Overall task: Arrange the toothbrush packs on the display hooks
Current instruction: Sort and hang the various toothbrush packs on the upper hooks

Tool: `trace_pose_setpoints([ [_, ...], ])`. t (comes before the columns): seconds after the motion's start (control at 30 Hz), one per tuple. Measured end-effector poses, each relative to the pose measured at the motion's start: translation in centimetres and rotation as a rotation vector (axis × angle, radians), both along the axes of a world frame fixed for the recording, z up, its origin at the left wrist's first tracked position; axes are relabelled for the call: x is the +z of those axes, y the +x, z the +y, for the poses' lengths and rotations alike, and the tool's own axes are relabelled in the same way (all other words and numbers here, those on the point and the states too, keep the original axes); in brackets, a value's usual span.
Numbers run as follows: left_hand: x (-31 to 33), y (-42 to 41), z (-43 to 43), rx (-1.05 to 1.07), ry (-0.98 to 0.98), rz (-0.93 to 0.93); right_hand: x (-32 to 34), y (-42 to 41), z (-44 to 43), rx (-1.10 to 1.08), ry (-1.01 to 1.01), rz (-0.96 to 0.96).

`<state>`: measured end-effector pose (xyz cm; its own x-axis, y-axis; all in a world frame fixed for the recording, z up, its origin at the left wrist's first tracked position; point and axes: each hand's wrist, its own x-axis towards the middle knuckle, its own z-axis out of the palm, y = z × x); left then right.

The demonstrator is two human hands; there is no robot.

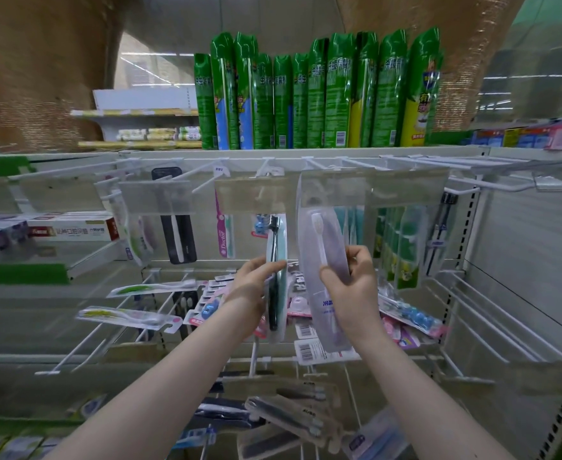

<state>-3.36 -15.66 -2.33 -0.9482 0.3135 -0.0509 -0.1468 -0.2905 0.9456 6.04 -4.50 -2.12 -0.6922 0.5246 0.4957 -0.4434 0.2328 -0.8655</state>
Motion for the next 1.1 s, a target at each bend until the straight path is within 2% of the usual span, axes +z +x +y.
trace_pose_setpoints([
  [0.4,-0.1,0.3,0.4,0.012,-0.004,0.014,0.1,0.4,0.5,-0.049,-0.001,0.095],
  [0.7,0.2,-0.1,0.8,0.022,0.003,0.007,0.6,-0.1,1.0,-0.040,-0.050,0.057],
  [0.93,0.6,-0.4,1.2,0.009,-0.020,0.037,0.6,-1.8,1.8,-0.063,-0.083,-0.051],
  [1.1,0.4,-1.0,1.4,-0.007,-0.045,0.067,1.2,-3.0,2.1,-0.016,-0.047,-0.018],
])
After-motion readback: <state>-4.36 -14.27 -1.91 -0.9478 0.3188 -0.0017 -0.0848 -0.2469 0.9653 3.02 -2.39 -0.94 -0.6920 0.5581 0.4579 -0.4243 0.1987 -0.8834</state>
